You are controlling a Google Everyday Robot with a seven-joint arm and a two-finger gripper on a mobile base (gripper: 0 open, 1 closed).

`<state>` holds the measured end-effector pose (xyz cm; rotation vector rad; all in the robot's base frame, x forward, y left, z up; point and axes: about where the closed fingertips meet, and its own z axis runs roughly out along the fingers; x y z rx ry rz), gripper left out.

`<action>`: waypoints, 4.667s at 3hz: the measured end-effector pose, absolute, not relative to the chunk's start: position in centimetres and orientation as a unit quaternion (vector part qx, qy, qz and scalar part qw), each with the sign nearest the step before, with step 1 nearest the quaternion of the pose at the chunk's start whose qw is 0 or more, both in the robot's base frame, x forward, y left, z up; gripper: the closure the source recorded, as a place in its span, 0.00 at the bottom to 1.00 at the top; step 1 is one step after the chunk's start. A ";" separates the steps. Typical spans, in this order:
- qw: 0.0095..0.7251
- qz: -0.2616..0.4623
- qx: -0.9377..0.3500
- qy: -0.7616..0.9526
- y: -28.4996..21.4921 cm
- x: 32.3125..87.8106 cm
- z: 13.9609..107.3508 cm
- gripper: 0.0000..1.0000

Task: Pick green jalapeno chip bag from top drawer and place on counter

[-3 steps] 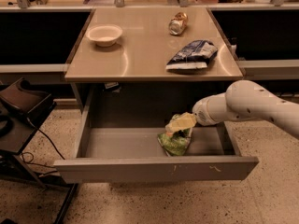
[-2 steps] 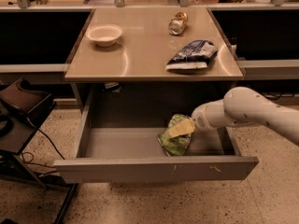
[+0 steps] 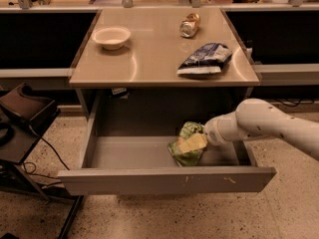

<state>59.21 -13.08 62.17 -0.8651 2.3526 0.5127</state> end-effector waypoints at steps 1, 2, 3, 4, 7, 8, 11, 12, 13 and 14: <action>0.287 0.192 -0.324 0.881 -13.1 59.2 62.2 0.19; 0.287 0.192 -0.324 0.881 -13.1 59.2 62.2 0.42; 0.288 0.192 -0.324 0.881 -13.1 59.2 62.2 0.65; 0.318 0.166 -0.315 0.879 -14.4 58.3 65.4 0.89; 0.483 0.054 -0.288 0.825 -19.4 50.1 93.1 1.00; 0.483 0.054 -0.288 0.825 -19.4 50.1 93.1 1.00; 0.520 0.094 -0.440 0.726 -9.3 58.0 105.3 1.00; 0.527 0.118 -0.475 0.695 -4.8 61.5 108.4 1.00; 0.546 0.127 -0.488 0.669 -2.3 62.2 111.8 1.00; 0.537 0.109 -0.476 0.689 -4.5 61.5 110.8 1.00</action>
Offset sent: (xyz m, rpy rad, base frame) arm 0.0000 0.0000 0.0000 0.0000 0.0000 0.0000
